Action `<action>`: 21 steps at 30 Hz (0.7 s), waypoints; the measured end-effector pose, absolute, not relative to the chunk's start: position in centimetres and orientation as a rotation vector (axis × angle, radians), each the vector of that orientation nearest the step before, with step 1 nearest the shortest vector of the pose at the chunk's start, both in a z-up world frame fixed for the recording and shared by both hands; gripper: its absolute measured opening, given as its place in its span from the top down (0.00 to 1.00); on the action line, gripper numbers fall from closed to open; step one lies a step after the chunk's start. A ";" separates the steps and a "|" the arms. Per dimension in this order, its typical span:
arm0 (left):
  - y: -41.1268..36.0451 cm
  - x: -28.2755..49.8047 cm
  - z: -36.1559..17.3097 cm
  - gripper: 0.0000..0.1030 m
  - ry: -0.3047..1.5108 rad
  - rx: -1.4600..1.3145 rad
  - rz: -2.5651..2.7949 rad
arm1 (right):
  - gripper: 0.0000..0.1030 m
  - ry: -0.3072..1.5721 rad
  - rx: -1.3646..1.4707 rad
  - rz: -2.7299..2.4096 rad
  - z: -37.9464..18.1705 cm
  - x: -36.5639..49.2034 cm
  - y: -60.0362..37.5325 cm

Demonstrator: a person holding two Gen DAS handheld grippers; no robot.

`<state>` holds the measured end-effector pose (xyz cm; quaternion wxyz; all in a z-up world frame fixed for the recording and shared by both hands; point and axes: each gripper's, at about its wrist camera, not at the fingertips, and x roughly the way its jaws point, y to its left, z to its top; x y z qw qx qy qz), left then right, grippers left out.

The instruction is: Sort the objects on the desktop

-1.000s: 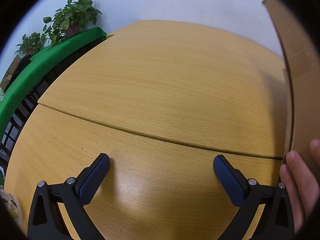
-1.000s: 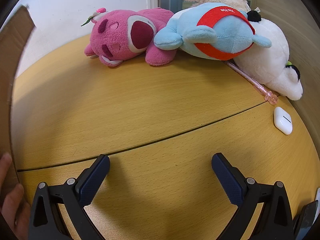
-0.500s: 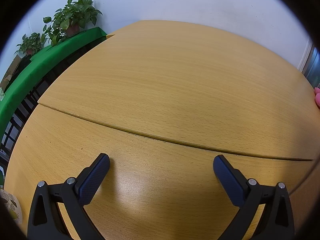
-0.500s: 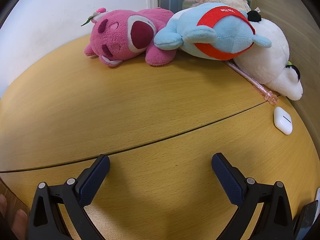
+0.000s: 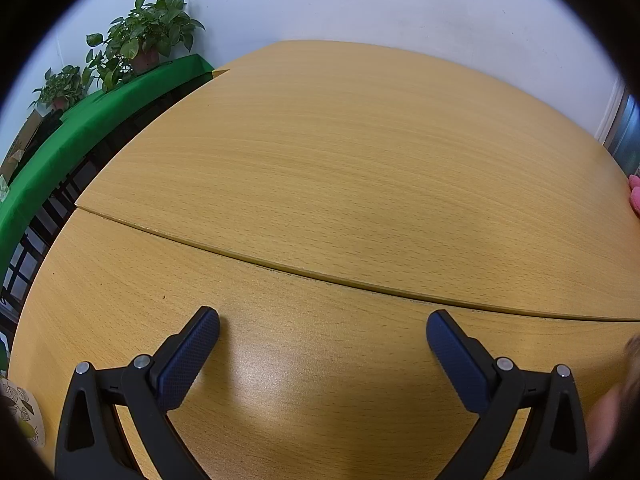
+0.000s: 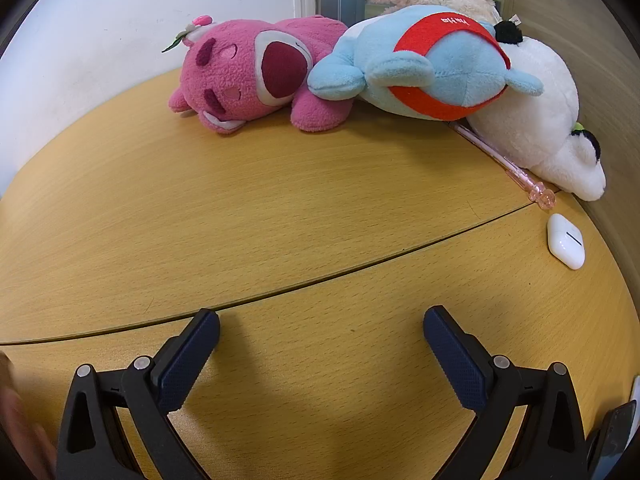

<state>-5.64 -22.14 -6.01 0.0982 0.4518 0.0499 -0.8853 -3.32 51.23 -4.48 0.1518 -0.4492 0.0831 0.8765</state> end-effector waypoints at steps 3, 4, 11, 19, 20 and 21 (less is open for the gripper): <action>-22.1 -5.7 -6.0 0.00 0.148 1.337 -2.620 | 0.00 0.238 -1.289 2.516 -4.3 -3.3 51.0; -22.1 -5.6 -6.0 0.00 0.148 1.337 -2.620 | 0.00 0.239 -1.289 2.516 -4.3 -3.2 51.0; -22.2 -5.7 -6.0 0.00 0.147 1.338 -2.620 | 0.00 0.239 -1.289 2.516 -4.1 -3.2 50.9; -22.1 -5.7 -6.0 0.00 0.147 1.338 -2.621 | 0.00 0.239 -1.290 2.516 -4.0 -3.0 50.9; -22.1 -5.7 -6.0 0.00 0.146 1.337 -2.621 | 0.00 0.239 -1.290 2.516 -3.9 -3.0 50.7; -22.1 -5.7 -6.0 0.00 0.146 1.337 -2.622 | 0.00 0.239 -1.290 2.516 -4.0 -3.0 50.9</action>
